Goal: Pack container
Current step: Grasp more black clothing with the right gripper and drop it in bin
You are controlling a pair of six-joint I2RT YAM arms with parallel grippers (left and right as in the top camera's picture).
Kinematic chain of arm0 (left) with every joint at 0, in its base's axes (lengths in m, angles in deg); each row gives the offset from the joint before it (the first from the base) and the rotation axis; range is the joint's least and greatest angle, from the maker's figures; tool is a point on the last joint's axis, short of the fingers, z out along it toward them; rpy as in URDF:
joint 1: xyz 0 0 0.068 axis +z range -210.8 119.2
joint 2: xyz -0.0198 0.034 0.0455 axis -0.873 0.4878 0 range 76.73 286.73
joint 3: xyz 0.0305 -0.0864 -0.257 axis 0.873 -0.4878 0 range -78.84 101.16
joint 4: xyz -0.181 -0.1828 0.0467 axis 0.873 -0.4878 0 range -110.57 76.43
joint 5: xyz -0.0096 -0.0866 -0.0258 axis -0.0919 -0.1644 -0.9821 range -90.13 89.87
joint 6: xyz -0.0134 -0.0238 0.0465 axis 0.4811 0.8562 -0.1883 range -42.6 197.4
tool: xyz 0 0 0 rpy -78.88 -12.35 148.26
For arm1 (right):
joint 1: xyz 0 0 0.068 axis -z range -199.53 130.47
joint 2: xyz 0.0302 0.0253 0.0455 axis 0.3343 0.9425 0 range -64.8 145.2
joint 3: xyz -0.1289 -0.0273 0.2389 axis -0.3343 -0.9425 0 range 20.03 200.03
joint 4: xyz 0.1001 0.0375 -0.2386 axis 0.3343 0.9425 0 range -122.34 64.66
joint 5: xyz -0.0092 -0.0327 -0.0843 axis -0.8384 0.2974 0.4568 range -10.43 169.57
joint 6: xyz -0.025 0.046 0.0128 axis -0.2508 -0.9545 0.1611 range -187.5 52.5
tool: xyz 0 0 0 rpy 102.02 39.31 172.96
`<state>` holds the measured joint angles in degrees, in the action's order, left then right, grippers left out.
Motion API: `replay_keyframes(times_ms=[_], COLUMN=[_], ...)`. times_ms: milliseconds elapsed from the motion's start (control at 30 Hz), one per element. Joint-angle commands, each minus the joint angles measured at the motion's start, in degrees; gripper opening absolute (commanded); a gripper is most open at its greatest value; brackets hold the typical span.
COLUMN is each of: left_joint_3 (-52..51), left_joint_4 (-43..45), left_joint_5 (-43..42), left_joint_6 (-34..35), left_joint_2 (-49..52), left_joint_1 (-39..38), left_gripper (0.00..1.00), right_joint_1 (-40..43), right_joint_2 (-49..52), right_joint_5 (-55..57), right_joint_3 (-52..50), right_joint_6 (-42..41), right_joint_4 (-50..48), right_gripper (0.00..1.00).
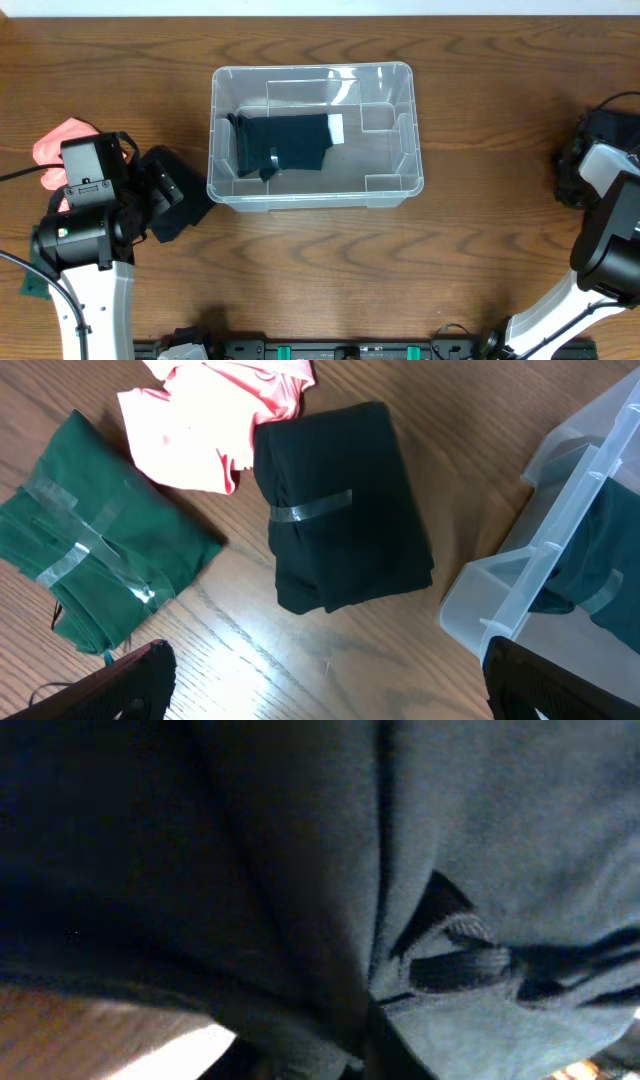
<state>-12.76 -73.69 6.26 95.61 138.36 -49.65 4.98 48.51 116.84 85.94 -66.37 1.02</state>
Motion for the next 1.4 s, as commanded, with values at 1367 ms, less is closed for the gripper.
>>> replay_keyframes(times_ms=[1367], left_joint_3=[0.9], left_joint_4=[-0.2], left_joint_5=[0.2], left_joint_6=[0.6], left_joint_2=[-0.3], left_joint_1=[0.2], left_gripper=[0.98], right_joint_1=[-65.3], right_joint_2=[-19.0], right_joint_5=[-28.4], right_joint_3=[12.3], right_joint_6=[7.9], right_joint_4=[10.1], right_gripper=[0.04])
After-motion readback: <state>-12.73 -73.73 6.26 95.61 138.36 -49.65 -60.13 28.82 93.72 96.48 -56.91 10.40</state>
